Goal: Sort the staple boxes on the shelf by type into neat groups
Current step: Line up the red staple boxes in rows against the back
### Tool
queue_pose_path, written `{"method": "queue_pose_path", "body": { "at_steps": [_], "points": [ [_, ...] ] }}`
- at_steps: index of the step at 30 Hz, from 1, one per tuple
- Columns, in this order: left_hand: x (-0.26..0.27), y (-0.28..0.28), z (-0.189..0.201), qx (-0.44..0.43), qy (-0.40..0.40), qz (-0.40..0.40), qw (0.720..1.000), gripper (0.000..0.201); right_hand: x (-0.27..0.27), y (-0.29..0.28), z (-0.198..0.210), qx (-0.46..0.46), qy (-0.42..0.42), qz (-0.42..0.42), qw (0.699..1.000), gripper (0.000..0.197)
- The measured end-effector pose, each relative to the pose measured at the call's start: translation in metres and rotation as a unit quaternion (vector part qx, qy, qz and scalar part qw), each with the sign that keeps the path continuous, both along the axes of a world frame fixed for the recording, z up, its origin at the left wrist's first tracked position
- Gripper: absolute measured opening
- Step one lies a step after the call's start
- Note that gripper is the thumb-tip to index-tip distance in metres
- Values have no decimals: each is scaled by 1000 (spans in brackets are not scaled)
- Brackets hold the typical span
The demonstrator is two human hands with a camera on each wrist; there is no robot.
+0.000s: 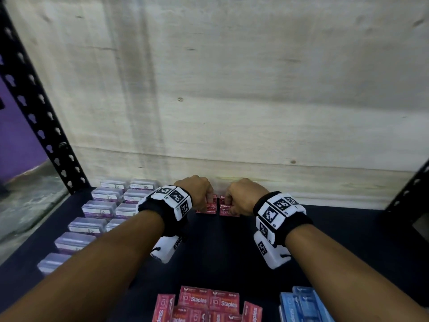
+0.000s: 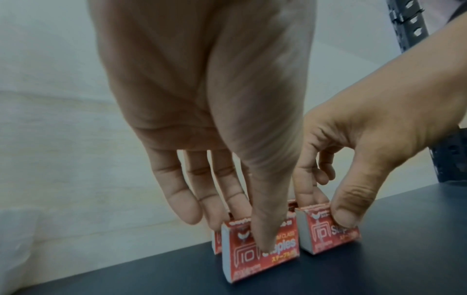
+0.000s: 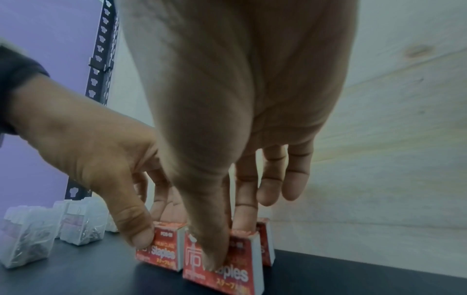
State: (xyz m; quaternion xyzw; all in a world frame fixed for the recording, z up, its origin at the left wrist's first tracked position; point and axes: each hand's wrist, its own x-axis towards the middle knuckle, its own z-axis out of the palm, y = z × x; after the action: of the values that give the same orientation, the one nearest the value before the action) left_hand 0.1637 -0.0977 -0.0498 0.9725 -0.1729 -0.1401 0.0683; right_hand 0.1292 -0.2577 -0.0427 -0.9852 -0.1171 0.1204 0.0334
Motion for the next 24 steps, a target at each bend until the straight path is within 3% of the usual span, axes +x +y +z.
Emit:
{"method": "queue_pose_path", "body": {
  "at_steps": [13,19,24],
  "points": [
    [-18,8,26,-1,-20,-17,1000,32,-21,-5,18,15,4,5,1000,22],
    [-63,12,49,42,50,-95,993,33,-67,-9,39,16,51,45,998,29],
    [-103,28,46,0,72,-125,990,19,-112,-2,41,9,102,83,991,26]
  ]
}}
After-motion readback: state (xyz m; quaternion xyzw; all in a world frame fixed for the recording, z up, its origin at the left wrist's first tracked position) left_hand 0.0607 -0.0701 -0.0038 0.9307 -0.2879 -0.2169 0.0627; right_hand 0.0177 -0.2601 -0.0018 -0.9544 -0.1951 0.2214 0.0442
